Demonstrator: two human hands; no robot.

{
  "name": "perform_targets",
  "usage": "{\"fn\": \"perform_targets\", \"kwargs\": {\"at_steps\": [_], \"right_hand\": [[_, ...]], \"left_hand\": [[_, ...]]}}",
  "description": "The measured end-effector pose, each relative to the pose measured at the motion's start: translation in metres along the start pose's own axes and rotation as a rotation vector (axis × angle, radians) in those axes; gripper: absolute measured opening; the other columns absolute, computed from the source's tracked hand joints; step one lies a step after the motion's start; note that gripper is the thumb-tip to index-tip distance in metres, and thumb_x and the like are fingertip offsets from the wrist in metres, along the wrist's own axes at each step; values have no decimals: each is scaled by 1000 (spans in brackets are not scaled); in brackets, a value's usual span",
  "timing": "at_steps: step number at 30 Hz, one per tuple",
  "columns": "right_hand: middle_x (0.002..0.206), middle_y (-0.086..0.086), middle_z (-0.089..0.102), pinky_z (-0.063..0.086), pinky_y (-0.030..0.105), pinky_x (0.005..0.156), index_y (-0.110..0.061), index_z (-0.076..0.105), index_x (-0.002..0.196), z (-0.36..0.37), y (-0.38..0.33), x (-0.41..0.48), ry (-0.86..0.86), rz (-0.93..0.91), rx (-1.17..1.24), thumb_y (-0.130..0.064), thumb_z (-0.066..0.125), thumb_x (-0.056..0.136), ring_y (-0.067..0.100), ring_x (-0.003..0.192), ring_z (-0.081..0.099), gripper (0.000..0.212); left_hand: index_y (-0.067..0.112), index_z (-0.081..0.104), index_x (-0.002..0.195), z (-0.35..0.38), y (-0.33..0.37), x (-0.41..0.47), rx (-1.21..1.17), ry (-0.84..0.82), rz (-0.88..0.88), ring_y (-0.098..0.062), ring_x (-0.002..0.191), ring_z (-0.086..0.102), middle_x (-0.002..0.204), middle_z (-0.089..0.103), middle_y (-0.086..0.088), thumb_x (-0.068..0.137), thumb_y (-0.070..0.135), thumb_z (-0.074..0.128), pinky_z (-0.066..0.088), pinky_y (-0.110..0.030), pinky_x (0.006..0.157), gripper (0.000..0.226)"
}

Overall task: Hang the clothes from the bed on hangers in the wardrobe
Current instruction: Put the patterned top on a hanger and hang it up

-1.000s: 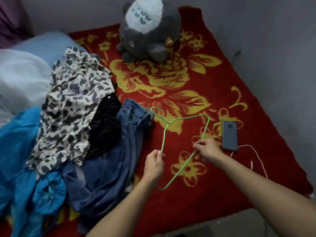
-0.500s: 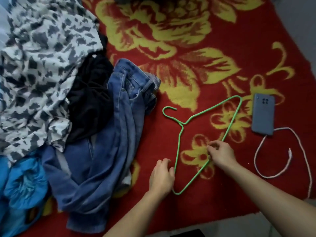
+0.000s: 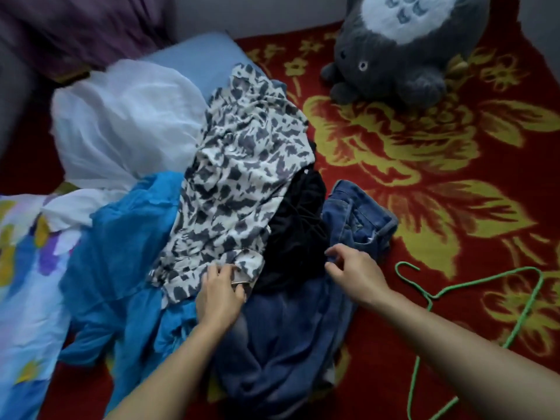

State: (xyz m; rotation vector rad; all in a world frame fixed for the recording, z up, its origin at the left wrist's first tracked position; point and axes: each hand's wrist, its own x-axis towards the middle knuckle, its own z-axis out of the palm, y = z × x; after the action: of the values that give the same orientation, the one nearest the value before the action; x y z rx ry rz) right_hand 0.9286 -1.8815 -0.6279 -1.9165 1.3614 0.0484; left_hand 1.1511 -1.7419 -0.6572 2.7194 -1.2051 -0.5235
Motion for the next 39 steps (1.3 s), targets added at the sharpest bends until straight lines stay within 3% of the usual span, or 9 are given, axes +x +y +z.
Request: {"fn": "perform_targets", "kwargs": {"at_steps": [6,10,16,21,26,32,35,38,39], "right_hand": [[117,0,59,50,40,82,-23,59,122,81,-83,58,68,-395,-261,-27,59,87,25,113,55,35],[145,-1,40,44,39,97,-25,37,145,141,-106,79,-39,-362,-387,-37,61,85,22,135,34,66],[95,-2,64,47,36,76,-21,66,93,157,-114,68,4,-174,-225,-29,51,89,20,101,52,17],[61,1,51,37,39,61,-12,42,61,124,-84,29,1,112,-39,-39,39,86,32,71,55,37],[64,-10,57,44,36,66,-26,53,74,102,-85,-36,-79,56,-24,-84,51,66,10,69,58,58],[72,-6,63,44,38,64,-25,53,92,84,-87,-101,-41,17,-130,-61,45,82,23,80,63,39],[85,-6,70,45,36,66,-35,59,95,68,-89,-126,-17,8,-91,-63,32,72,22,86,64,46],[89,-10,70,44,34,68,-43,60,83,47,-88,-152,0,3,-46,-39,51,82,19,91,64,11],[86,-11,69,44,33,68,-46,57,77,40,-86,-161,5,5,-45,-29,55,83,17,89,64,18]], "left_hand": [[27,23,147,16,-87,66,297,-71,117,-23,136,28,147,29,-3,81,29,64,28,-38,106,78],[24,32,139,39,-115,73,301,-63,187,-22,118,48,124,52,-1,81,20,62,33,-37,95,66],[29,55,111,27,-148,59,-80,-155,220,-21,102,59,104,67,6,77,50,68,37,-37,85,42],[23,64,103,-22,-169,46,20,-207,256,-31,100,58,97,68,-7,75,12,59,36,-35,82,31],[26,54,62,-61,-156,28,-516,-251,193,-23,71,57,63,58,4,65,17,47,40,-35,62,12],[19,64,75,-111,-130,-7,-878,-498,124,-12,53,49,60,60,3,62,26,77,39,-23,52,20],[32,61,62,-124,-123,-39,-691,-525,246,-5,54,46,54,52,12,75,27,79,37,-22,52,23],[44,56,56,-132,-122,-67,-372,-347,298,-5,61,51,54,51,11,81,38,71,43,-31,61,30],[43,56,57,-136,-121,-79,-312,-336,296,-11,65,54,56,52,10,82,39,68,44,-34,63,28]]}}
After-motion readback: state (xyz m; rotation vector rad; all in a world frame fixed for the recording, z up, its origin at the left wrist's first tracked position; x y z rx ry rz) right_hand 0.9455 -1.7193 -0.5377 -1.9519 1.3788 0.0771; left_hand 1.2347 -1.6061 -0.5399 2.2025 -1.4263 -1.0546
